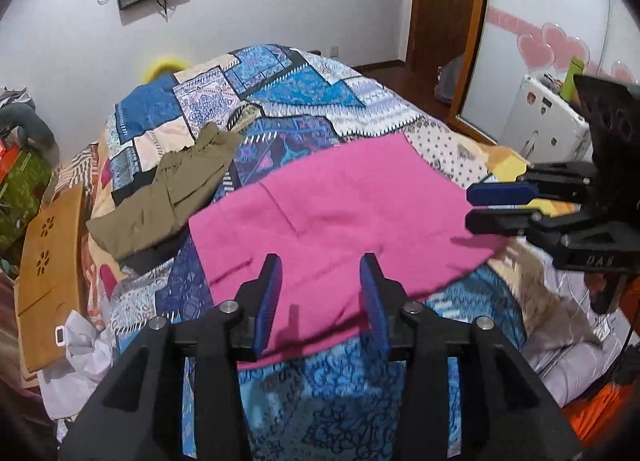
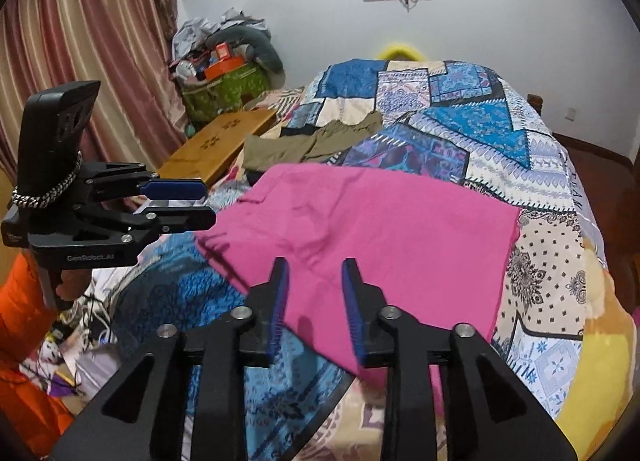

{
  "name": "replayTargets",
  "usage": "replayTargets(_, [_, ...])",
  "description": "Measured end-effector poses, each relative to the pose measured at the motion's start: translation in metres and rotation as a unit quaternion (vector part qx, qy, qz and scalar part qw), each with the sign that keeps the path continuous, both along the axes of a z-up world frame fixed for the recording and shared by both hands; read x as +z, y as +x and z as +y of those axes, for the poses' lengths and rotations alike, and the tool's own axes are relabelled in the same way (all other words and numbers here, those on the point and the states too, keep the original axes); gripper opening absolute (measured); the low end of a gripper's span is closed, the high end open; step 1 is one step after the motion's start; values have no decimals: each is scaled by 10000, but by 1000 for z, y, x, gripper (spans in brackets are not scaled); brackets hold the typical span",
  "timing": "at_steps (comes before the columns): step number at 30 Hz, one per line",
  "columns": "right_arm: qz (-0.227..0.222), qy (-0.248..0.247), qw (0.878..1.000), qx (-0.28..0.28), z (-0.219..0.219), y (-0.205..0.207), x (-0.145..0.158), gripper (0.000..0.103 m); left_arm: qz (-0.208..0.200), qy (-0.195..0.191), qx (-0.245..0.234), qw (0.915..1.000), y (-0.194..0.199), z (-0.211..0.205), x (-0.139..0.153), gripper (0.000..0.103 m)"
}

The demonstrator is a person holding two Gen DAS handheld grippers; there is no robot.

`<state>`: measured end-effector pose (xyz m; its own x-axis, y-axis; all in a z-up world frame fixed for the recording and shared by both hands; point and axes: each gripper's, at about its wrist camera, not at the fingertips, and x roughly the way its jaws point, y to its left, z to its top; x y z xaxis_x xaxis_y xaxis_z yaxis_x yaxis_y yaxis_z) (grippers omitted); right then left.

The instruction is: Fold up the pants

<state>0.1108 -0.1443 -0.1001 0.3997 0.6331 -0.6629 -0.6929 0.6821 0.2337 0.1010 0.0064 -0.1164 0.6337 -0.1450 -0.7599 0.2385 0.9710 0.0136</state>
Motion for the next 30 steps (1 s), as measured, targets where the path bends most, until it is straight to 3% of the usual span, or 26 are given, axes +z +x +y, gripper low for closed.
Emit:
replayTargets(4, [166, 37, 9998, -106, 7, 13, -8, 29, 64, -89, 52, 9999, 17, -3, -6, 47])
replayTargets(8, [453, 38, 9989, -129, 14, 22, -23, 29, 389, -312, 69, 9987, 36, -7, -23, 47])
replayTargets(15, [722, -249, 9971, -21, 24, 21, -48, 29, 817, -99, -5, 9966, 40, -13, -63, 51])
replayTargets(18, [728, -267, 9970, -57, 19, 18, -54, 29, 693, 11, 19, 9976, 32, -6, -69, 60])
replayTargets(25, [770, -210, 9964, -296, -5, 15, -55, 29, 656, 99, 221, 9976, 17, 18, -68, 62])
replayTargets(30, [655, -306, 9960, -524, -24, 9, -54, 29, 707, -46, 541, 9960, 9, 41, -67, 63])
